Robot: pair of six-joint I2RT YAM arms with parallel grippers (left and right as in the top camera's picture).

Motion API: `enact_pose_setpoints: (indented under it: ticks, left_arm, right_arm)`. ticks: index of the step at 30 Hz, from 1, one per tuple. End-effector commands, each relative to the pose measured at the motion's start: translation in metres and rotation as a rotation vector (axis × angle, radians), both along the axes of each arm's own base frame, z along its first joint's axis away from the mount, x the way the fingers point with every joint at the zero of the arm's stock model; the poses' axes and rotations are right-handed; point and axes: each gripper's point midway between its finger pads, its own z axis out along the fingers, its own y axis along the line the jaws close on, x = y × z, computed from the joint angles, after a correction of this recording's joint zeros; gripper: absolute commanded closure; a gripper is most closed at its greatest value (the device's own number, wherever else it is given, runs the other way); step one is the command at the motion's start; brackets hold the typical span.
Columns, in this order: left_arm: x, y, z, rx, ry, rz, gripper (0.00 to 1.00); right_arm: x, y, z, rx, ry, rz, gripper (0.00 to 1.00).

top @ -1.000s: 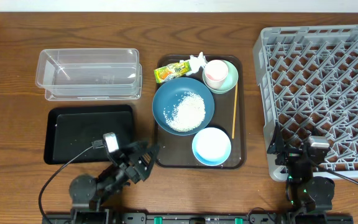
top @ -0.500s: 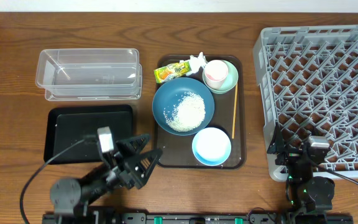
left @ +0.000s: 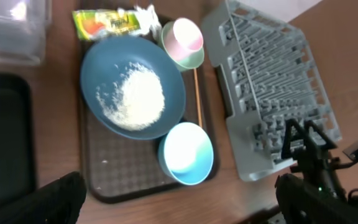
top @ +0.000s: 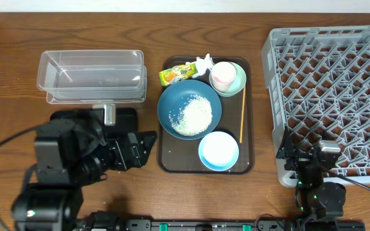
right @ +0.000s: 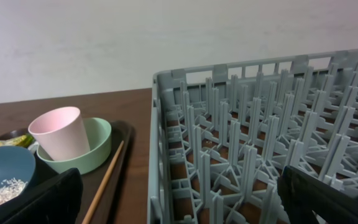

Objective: Sort waste into correct bins and load items into the dishwasher rack
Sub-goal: 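Move the left gripper over the blue rice bowl rim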

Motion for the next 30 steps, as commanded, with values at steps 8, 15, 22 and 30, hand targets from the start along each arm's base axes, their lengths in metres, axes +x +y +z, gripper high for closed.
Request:
enact_pose_setpoints:
  ticks: [8, 15, 22, 30]
  left_arm:
    - [-0.016, -0.029, 0.067, -0.027, -0.219, -0.191, 0.00]
    - [-0.006, -0.030, 0.065, -0.064, -0.171, -0.164, 0.00]
    - [0.020, -0.022, 0.026, 0.139, -0.020, -0.078, 0.00]
    - [0.046, -0.057, 0.009, 0.459, 0.000, -0.140, 0.00]
  right_arm:
    - [0.000, 0.000, -0.001, -0.007, 0.003, -0.002, 0.01]
    - [0.000, 0.000, -0.001, -0.007, 0.003, -0.002, 0.01]
    - [0.000, 0.000, -0.001, -0.007, 0.003, -0.002, 0.01]
    - [0.000, 0.000, -0.001, -0.007, 0.003, -0.002, 0.01]
